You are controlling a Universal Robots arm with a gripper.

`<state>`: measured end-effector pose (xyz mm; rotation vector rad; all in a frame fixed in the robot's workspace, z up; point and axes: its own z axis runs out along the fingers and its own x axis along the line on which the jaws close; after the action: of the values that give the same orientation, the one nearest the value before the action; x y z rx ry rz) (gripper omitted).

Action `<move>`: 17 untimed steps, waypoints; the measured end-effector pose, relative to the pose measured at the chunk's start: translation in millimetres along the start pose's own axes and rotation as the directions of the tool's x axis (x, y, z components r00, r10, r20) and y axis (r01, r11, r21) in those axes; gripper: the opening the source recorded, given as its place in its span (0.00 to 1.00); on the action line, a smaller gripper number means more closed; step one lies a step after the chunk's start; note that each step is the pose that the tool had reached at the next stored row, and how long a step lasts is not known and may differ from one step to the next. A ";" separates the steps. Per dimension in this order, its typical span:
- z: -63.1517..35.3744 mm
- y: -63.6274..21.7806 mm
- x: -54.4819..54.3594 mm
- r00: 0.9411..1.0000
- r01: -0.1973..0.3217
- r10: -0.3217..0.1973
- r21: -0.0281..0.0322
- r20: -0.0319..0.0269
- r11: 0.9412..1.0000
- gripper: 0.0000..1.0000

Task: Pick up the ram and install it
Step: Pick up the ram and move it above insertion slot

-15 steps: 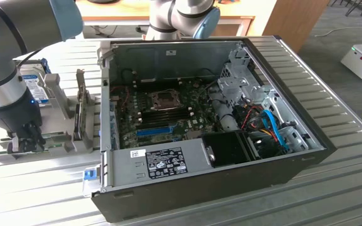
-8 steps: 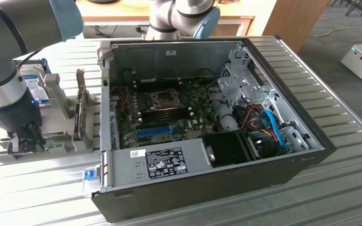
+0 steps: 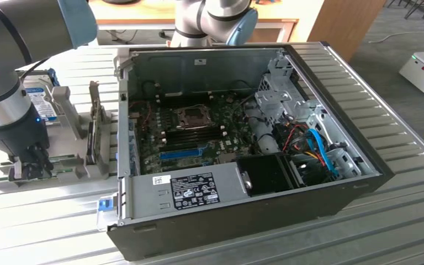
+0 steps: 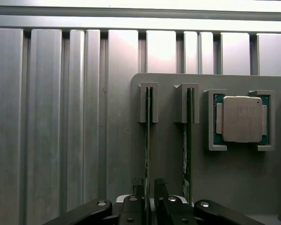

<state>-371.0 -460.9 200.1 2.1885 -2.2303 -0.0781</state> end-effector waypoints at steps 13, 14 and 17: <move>0.0 0.0 0.0 1.000 0.000 0.000 0.000 0.000 1.000 0.16; 0.0 0.0 0.0 1.000 0.000 0.000 0.000 0.000 1.000 0.16; 0.0 0.0 0.0 1.000 0.000 0.000 0.000 0.000 1.000 0.12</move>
<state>-371.0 -461.0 200.1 2.1886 -2.2303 -0.0780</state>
